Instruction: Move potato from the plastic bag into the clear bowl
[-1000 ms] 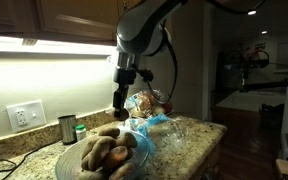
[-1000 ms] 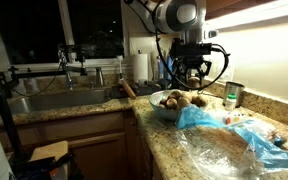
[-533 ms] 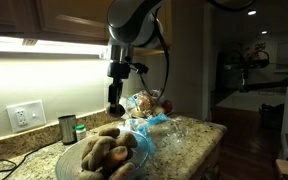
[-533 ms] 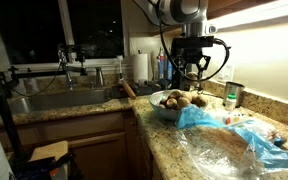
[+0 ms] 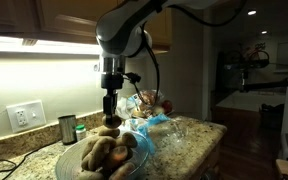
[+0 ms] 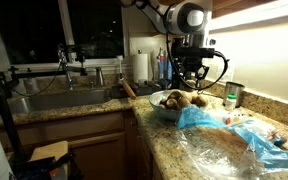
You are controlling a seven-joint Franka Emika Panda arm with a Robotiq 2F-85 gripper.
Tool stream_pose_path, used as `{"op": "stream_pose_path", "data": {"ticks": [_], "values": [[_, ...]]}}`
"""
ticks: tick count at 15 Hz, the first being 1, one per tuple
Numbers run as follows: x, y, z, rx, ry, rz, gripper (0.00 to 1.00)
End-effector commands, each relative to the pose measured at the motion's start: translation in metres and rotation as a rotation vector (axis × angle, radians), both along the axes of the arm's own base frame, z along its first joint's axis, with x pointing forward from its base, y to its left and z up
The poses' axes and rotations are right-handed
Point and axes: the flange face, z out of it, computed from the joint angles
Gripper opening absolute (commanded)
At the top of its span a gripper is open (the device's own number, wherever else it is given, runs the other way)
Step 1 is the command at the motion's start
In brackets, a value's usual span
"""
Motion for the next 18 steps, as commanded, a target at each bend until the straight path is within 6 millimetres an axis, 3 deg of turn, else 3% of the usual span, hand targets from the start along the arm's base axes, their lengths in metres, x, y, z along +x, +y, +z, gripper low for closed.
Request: {"op": "stream_pose_path", "data": {"ticks": [1,13,18], "values": [[0.008,0.004,-0.003,-0.005,0.035,0.023,0.35],[0.002,0.018,-0.037,-0.104,0.064,0.079,0.35],[0.001,0.021,-0.038,-0.131,0.062,0.099,0.35]]}}
